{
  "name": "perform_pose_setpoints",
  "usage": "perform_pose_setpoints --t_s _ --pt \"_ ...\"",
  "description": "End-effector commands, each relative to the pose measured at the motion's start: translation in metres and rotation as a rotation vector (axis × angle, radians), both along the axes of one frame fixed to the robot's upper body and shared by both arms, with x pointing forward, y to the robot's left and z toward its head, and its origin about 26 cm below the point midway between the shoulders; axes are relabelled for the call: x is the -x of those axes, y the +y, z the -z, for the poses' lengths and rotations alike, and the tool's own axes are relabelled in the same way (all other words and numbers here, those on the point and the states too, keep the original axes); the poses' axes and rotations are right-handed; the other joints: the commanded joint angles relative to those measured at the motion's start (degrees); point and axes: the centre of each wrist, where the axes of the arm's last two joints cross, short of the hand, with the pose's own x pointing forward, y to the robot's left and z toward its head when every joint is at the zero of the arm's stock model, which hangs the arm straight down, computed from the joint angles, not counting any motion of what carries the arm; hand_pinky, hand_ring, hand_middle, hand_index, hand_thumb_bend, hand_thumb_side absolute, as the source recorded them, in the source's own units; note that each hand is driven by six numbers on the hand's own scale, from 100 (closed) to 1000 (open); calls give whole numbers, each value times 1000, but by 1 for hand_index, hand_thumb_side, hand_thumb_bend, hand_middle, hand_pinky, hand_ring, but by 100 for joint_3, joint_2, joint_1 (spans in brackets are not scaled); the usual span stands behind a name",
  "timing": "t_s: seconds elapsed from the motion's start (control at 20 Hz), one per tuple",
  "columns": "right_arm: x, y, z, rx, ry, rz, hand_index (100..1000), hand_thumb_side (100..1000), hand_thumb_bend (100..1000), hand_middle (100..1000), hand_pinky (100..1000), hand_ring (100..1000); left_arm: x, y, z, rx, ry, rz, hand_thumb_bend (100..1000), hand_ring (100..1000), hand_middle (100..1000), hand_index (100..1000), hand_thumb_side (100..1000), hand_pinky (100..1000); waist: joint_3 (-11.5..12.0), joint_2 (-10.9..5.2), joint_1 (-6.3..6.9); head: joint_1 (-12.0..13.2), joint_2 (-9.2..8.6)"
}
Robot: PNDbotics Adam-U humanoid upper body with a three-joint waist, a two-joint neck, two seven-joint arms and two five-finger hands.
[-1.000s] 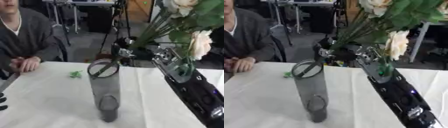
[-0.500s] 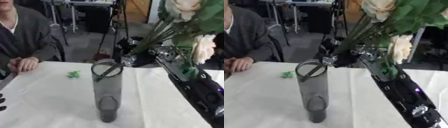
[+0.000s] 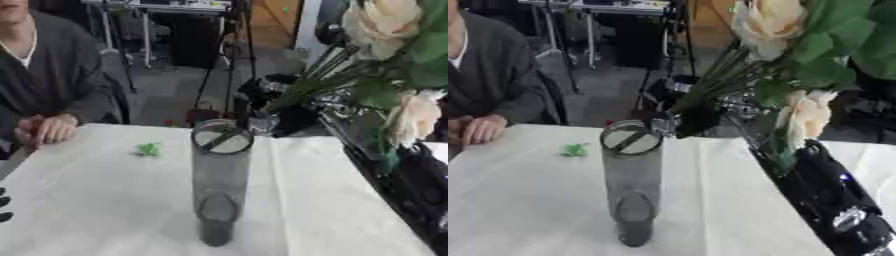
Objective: Arrange flowers into the vase.
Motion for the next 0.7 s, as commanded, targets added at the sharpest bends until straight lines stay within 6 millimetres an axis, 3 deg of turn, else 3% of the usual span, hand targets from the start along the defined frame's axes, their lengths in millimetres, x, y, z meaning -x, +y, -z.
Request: perform_pose_setpoints --t_s 0.05,0.45,0.7 --pt "4 -8 -22 47 -61 3 533 366 100 501 385 592 0 8 -10 -31 -22 -14 1000 810 767 802 748 766 -14 -96 8 35 -21" --pt "5 -13 -26 130 -73 -19 565 345 100 539 452 631 0 11 -9 -37 -19 -20 1000 809 767 802 749 766 -32 -121 -36 62 -21" --pt "6 -17 -28 185 -70 -45 595 382 100 571 500 664 1 12 -9 -44 -17 -23 1000 809 766 802 749 767 -47 -137 -90 81 -25"
